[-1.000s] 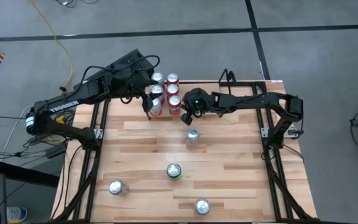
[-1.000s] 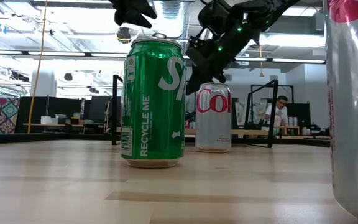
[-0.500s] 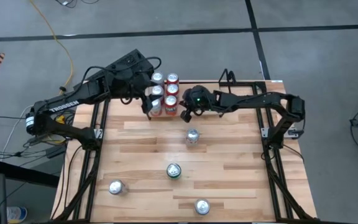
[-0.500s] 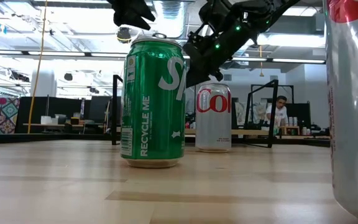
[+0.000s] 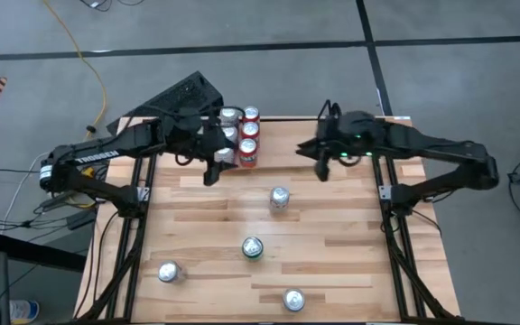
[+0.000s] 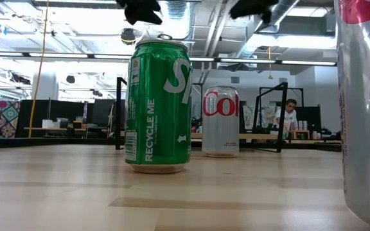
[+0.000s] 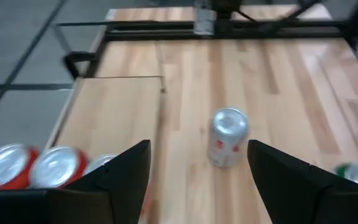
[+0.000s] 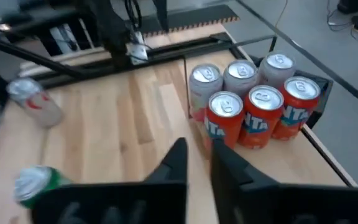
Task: Place canned beverage on shelf
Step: Put the top right silver soda can on the shelf
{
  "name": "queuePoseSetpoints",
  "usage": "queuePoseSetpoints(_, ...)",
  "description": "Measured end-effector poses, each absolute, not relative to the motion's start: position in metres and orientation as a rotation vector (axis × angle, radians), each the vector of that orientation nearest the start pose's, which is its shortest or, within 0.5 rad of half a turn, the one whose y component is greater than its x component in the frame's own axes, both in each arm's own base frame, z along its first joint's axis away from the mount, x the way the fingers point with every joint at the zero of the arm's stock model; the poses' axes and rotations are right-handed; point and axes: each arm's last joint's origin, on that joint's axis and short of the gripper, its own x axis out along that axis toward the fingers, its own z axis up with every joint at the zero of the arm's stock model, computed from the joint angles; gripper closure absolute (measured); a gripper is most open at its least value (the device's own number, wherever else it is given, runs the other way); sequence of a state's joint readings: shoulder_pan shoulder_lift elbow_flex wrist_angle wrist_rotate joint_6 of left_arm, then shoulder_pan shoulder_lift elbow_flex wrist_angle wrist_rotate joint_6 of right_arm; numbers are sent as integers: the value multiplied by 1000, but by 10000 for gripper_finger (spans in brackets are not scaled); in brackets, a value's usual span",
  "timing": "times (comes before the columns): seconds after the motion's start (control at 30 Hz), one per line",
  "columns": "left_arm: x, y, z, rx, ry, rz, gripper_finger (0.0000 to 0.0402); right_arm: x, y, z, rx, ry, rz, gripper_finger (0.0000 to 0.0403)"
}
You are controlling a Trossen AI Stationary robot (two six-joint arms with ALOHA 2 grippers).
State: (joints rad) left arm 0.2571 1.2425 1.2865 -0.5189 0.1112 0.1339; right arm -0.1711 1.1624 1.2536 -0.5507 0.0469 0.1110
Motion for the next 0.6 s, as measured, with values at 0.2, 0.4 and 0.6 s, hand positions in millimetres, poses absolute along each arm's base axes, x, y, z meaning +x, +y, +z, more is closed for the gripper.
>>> queuePoseSetpoints(0.2,286,53,366,124,464,76,125,203,-18,408,173,335,-218,241)
queuePoseSetpoints(0.4,328,47,344,155,414,43,93,193,-2,413,145,300,-257,148)
queuePoseSetpoints(0.6,365,42,319,131,438,36,75,190,7,414,144,302,-223,127)
